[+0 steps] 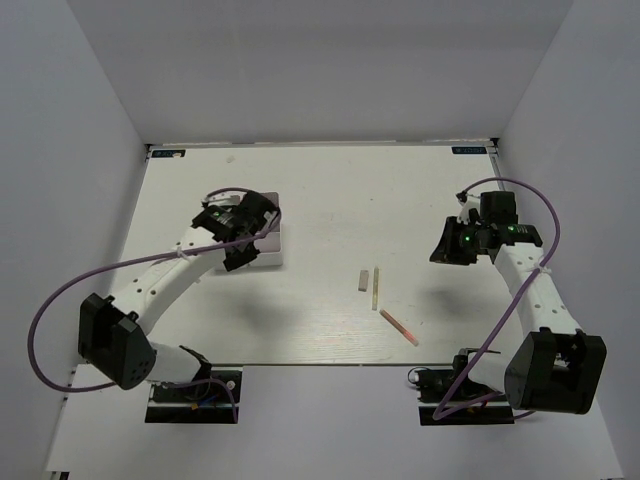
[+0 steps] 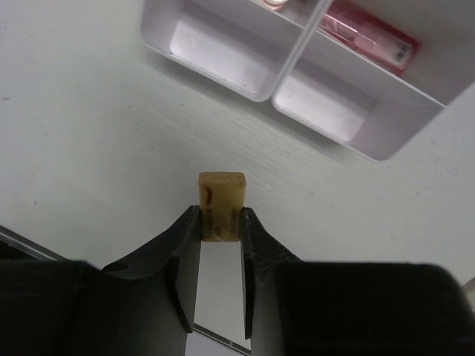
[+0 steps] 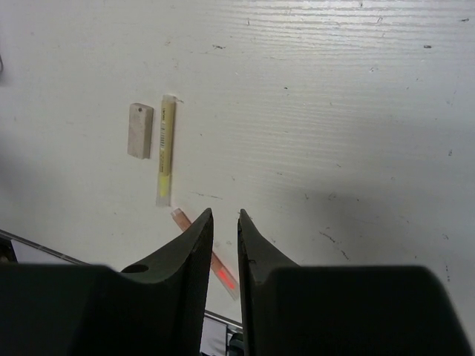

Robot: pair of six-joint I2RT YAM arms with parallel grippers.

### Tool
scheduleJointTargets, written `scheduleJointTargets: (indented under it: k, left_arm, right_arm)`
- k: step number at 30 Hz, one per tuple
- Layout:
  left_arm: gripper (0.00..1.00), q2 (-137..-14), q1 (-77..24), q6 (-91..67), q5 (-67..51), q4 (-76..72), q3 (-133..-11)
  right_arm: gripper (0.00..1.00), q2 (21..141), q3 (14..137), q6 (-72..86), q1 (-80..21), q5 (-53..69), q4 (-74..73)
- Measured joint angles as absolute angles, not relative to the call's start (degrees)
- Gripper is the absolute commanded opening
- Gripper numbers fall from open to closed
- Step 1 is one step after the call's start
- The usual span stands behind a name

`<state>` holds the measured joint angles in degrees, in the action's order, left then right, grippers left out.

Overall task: Sort the stationery into containers
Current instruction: Place the stationery in the storage box.

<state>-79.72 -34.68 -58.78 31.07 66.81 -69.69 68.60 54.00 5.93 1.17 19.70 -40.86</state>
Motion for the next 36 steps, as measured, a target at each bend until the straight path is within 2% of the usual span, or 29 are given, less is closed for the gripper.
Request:
scheduleJointTargets:
  k: [6, 13, 24, 30, 36]
  left_arm:
    - [0.11, -77.60, -26.52, -54.83, 26.94, 64.77, -67.81]
    - [0.14, -80.88, -20.16, -49.78, 23.11, 60.88, -66.46]
    - [0.16, -86.48, -17.58, -46.39, 20.93, 57.71, -67.46]
    - [0.22, -86.96, -16.27, -45.84, 20.69, 56.80, -67.70]
    - [0.23, -88.40, -15.11, -45.28, 20.49, 56.29, -68.42]
  right_arm:
    - [0.23, 68.62, 53.63, 6.07, 1.28, 19.70, -40.42]
    - [0.23, 68.62, 53.54, 6.09, 1.50, 19.73, -40.25]
    - [0.23, 68.82, 53.52, 6.07, 1.83, 19.70, -40.21]
    - [0.23, 68.90, 53.52, 6.07, 1.87, 19.73, -40.12]
    - [0.23, 68.95, 53.52, 6.04, 2.11, 19.90, -40.12]
